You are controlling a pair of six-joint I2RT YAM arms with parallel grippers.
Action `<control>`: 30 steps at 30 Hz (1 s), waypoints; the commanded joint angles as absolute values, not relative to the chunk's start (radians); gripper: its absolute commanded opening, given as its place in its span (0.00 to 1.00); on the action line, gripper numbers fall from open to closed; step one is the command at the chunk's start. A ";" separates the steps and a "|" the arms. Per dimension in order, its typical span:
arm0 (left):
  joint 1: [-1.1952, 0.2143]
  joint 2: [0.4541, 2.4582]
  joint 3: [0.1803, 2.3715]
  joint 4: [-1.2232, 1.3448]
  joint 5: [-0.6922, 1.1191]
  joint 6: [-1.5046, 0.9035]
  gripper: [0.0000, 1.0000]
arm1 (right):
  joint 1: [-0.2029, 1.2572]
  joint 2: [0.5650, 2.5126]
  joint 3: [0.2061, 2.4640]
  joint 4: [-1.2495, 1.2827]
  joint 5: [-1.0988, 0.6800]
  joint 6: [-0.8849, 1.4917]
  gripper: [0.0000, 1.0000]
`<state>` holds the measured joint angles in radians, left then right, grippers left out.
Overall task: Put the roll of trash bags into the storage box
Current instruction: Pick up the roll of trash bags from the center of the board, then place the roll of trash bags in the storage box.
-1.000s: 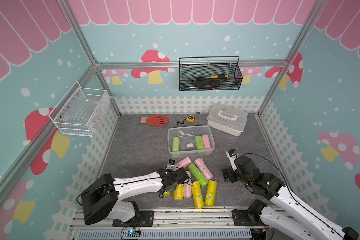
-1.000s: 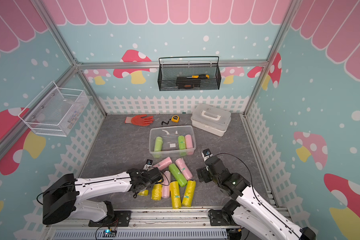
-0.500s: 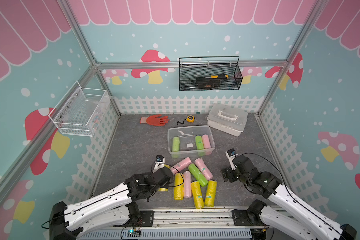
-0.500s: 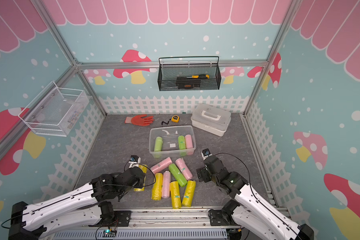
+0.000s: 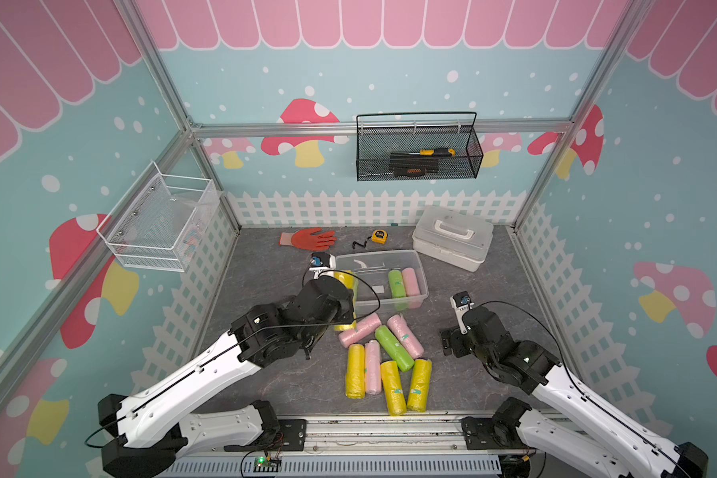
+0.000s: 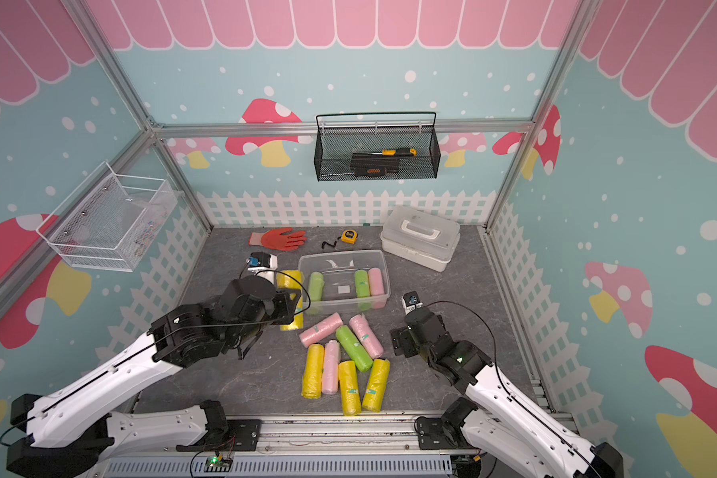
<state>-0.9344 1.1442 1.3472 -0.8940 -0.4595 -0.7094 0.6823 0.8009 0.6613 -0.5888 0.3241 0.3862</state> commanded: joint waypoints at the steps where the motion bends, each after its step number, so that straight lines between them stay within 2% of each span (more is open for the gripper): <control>1: -0.882 1.223 1.432 -0.896 -0.426 -0.639 0.00 | 0.684 0.832 0.635 -0.518 0.368 0.379 0.97; 5: -0.814 1.336 1.503 -0.894 -0.371 -0.601 0.00 | 0.683 0.862 0.622 -0.418 0.372 0.373 0.97; 10: -0.743 1.406 1.521 -0.893 -0.211 -0.723 0.00 | 0.684 0.936 0.656 -0.374 0.349 0.385 0.96; 16: -0.732 1.416 1.508 -0.853 -0.363 -0.766 0.00 | 0.683 0.913 0.677 -0.403 0.319 0.394 0.96; 20: -0.714 1.461 1.497 -0.762 -0.216 -0.679 0.00 | 0.683 0.868 0.669 -0.400 0.313 0.384 0.97; 30: -0.647 1.724 1.605 -0.787 -0.214 -0.551 0.00 | 0.684 0.931 0.704 -0.419 0.303 0.376 0.97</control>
